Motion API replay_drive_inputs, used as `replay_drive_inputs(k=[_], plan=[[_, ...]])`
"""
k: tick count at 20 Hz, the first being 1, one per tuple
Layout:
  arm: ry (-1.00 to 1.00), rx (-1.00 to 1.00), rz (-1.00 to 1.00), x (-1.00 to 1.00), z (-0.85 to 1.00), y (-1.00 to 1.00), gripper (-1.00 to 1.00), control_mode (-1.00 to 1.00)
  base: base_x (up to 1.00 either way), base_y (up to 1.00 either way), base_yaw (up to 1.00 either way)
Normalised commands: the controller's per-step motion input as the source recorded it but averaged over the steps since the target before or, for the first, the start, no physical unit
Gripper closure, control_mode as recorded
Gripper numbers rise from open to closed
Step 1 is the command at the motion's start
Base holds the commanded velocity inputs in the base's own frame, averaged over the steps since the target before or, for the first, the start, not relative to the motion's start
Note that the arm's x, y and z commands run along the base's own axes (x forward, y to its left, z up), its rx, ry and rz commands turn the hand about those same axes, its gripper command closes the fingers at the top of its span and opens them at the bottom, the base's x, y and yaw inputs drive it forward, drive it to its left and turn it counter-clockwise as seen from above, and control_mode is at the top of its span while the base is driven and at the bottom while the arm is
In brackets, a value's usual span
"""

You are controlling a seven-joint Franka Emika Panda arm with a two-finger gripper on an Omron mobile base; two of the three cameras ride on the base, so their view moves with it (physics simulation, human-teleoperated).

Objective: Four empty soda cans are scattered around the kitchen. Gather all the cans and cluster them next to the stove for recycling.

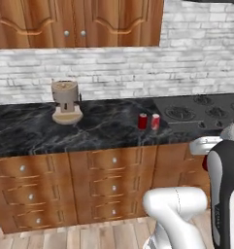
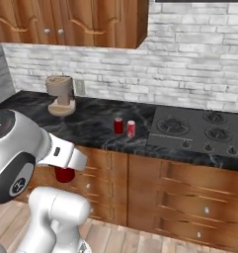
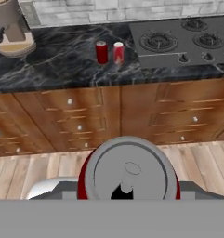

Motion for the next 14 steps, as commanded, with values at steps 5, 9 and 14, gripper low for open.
replay_drive_inputs(k=[5,9,14], plan=[[0.00,0.00,0.00,0.00,0.00,0.00,1.00,1.00,0.58,0.24,0.00],[0.00,0.00,0.00,0.00,0.00,0.00,1.00,1.00,0.52,0.36,0.00],[0.00,0.00,0.00,0.00,0.00,0.00,1.00,1.00,0.63,0.34,0.00]])
